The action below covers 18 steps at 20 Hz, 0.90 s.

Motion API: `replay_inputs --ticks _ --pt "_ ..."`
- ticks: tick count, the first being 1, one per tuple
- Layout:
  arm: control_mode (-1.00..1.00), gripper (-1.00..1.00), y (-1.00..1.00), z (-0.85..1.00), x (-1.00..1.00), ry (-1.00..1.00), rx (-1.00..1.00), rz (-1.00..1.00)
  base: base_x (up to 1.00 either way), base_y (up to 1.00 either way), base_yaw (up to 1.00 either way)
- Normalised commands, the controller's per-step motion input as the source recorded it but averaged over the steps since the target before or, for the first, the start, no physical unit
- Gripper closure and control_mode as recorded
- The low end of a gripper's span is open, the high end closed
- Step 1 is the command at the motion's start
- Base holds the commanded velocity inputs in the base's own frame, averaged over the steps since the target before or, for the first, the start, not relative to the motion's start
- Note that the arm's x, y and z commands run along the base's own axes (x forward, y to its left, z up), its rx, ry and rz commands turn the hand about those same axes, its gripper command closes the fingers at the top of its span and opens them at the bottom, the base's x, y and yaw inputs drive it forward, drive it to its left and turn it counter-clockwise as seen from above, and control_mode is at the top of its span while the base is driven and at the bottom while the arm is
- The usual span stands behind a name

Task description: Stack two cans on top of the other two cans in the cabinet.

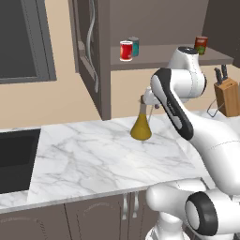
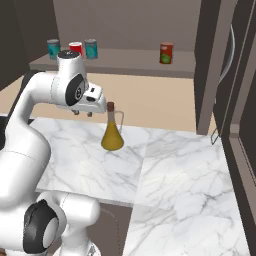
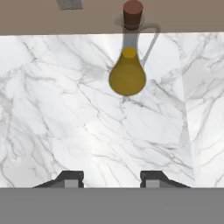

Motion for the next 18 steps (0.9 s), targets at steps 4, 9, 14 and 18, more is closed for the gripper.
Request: replay_inputs --ticks 4,9,14,18 --pt "-1.0 -1.0 0.0 -0.02 -0.12 -0.02 0.02 0.0 0.0 0.0 0.0" --pt "-1.0 -1.0 0.03 0.01 -0.29 -0.34 0.0 -0.02 0.0 0.0 0.0" --pt "-1.0 -1.0 0.08 0.23 -0.15 -0.45 0.0 0.0 0.0 0.0 0.0" --pt "-1.0 -1.0 0.14 0.47 -0.01 -0.47 0.0 -0.03 0.0 0.0 0.0"
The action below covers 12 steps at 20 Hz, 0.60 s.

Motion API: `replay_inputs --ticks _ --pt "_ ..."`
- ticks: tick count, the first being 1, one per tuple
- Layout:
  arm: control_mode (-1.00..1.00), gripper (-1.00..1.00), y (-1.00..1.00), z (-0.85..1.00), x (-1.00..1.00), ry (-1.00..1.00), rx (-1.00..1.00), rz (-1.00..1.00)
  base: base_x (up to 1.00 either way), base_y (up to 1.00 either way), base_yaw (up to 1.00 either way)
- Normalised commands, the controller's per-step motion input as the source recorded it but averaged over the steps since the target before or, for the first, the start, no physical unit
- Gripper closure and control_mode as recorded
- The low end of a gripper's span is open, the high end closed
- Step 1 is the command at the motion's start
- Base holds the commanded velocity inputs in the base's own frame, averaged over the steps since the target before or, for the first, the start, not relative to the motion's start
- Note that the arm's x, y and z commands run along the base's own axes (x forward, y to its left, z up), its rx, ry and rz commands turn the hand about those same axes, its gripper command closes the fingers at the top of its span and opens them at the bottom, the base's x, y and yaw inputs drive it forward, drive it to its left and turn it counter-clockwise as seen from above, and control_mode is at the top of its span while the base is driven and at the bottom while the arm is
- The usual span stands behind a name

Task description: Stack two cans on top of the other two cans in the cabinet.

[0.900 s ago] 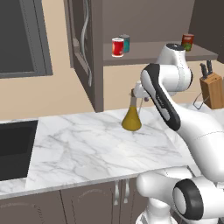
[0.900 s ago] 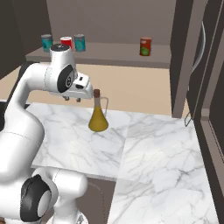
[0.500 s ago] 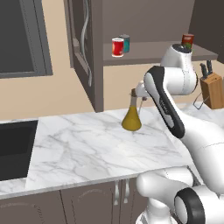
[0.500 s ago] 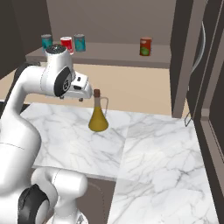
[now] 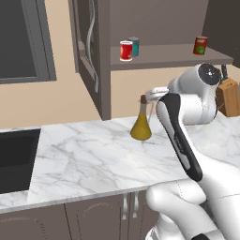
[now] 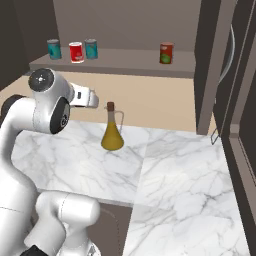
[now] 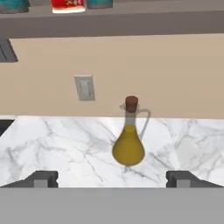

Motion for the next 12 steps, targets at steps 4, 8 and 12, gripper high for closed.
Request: replay_inputs --ticks 4,8,12 --pt "-1.0 -1.0 0.21 0.52 0.02 -0.3 0.0 -0.11 0.0 0.0 0.0" --pt "-1.0 -1.0 0.21 0.43 0.04 -0.08 0.0 -0.1 0.0 0.0 0.0" --pt "-1.0 -1.0 0.2 0.45 0.06 -0.01 -0.01 -0.08 0.0 0.0 0.0"
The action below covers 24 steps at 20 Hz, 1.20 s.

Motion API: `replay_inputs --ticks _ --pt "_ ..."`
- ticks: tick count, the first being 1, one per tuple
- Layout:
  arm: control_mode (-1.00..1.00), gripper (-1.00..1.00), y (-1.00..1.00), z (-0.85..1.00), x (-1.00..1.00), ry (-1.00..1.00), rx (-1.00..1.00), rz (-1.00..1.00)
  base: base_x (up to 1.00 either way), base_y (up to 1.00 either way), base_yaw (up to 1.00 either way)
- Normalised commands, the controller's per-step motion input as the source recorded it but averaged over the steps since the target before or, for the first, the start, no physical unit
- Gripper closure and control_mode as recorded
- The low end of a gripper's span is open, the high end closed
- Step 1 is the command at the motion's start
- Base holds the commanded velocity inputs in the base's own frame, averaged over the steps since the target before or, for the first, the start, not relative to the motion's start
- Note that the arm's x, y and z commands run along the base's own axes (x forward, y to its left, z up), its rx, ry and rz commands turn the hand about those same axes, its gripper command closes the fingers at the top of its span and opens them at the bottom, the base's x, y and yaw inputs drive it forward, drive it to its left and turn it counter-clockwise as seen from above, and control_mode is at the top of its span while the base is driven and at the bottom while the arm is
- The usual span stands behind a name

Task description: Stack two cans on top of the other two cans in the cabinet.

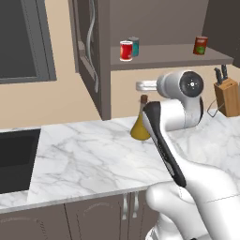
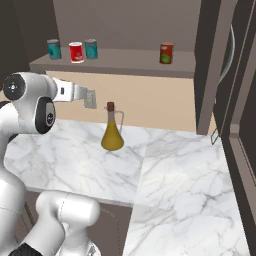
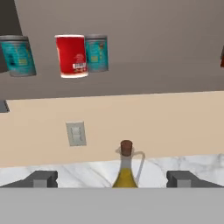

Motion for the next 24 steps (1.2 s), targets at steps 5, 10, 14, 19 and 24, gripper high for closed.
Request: replay_inputs --ticks 5,10,14,19,24 --pt "-1.0 -1.0 0.11 0.47 0.11 0.0 0.0 0.0 0.0 0.0 0.0" --pt "-1.0 -1.0 0.03 0.51 0.01 0.03 0.0 0.0 0.0 0.0 0.0" --pt "-1.0 -1.0 0.01 0.37 0.05 0.03 0.0 0.03 0.0 0.0 0.0" --pt "-1.0 -1.0 0.0 0.19 0.17 0.01 0.0 0.12 0.0 0.0 0.0" --pt "-1.0 -1.0 0.0 0.11 0.26 0.0 0.0 0.18 0.0 0.0 0.0"
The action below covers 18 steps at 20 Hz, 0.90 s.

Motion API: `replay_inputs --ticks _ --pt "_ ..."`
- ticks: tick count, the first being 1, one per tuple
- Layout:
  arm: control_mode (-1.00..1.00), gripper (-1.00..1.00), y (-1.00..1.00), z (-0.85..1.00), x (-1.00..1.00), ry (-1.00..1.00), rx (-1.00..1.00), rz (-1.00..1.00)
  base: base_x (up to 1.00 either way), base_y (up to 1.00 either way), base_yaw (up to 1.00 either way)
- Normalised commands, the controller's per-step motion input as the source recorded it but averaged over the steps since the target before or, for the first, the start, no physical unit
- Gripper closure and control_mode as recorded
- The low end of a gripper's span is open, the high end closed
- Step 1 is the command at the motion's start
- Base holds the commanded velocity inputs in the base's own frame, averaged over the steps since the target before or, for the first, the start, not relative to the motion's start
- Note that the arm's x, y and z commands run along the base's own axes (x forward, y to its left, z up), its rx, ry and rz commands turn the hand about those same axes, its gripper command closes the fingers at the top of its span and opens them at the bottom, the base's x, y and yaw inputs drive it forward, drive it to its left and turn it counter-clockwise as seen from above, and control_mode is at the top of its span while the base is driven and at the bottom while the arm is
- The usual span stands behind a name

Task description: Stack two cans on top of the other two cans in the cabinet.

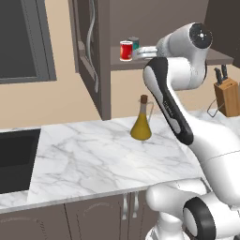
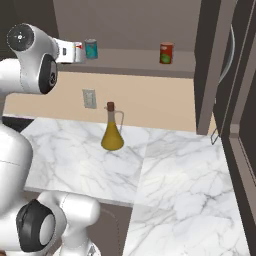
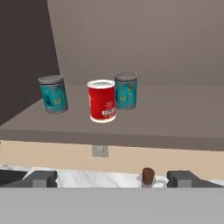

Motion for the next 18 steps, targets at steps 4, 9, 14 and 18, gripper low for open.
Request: replay_inputs --ticks 4,9,14,18 --pt "-1.0 -1.0 0.0 0.0 0.37 0.02 0.0 0.17 0.0 0.0 0.0" --pt "-1.0 -1.0 0.05 -0.02 0.41 0.05 0.0 0.13 0.0 0.0 0.0" --pt "-1.0 -1.0 0.14 -0.02 0.43 0.11 0.0 0.04 0.0 0.0 0.0" --pt "-1.0 -1.0 0.2 -0.08 0.36 0.09 0.0 0.01 0.0 0.0 0.0"
